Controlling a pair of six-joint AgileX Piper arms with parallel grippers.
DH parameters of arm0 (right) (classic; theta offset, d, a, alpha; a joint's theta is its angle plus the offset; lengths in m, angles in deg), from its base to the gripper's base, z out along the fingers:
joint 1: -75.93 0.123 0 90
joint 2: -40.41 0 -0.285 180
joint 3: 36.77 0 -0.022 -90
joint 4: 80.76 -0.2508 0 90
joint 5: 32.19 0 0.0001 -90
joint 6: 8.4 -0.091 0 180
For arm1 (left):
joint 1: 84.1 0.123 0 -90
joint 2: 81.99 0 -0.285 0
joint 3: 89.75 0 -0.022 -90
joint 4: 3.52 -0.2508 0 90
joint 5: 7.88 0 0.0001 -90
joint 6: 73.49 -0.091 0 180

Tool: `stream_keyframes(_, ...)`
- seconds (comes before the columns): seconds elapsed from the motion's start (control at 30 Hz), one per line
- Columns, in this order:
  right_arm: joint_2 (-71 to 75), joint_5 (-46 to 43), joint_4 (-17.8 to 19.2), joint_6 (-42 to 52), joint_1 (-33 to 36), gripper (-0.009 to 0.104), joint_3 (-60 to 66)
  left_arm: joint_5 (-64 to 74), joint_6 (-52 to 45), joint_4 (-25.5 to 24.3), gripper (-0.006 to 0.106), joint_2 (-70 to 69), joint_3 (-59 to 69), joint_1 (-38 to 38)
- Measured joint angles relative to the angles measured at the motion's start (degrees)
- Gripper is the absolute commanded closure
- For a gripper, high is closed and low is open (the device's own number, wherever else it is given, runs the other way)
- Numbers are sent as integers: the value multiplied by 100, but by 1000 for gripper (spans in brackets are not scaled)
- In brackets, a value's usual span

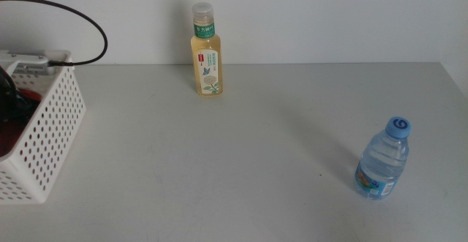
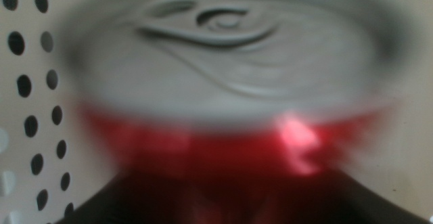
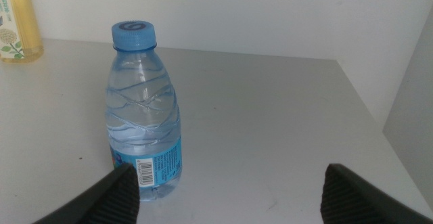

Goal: Use arms to grab the bottles and put them into the dustbin to the left of the table.

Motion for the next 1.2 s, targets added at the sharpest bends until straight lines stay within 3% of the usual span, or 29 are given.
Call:
stream_keyframes(0.1, 0, 0, 0, 0, 0, 1, 0, 40, 0, 0, 7, -5, -28, 0)
stream_keyframes(0.37, 0, 0, 0, 0, 0, 1, 0, 215, -37, 0, 7, -252, -28, -5)
stream_keyframes(0.67, 0, 0, 0, 0, 0, 1, 0, 359, -42, 32, 14, -1689, -28, -93)
stream_keyframes(1.2, 0, 0, 0, 0, 0, 1, 0, 958, -19, 278, 17, -3889, -28, -1166)
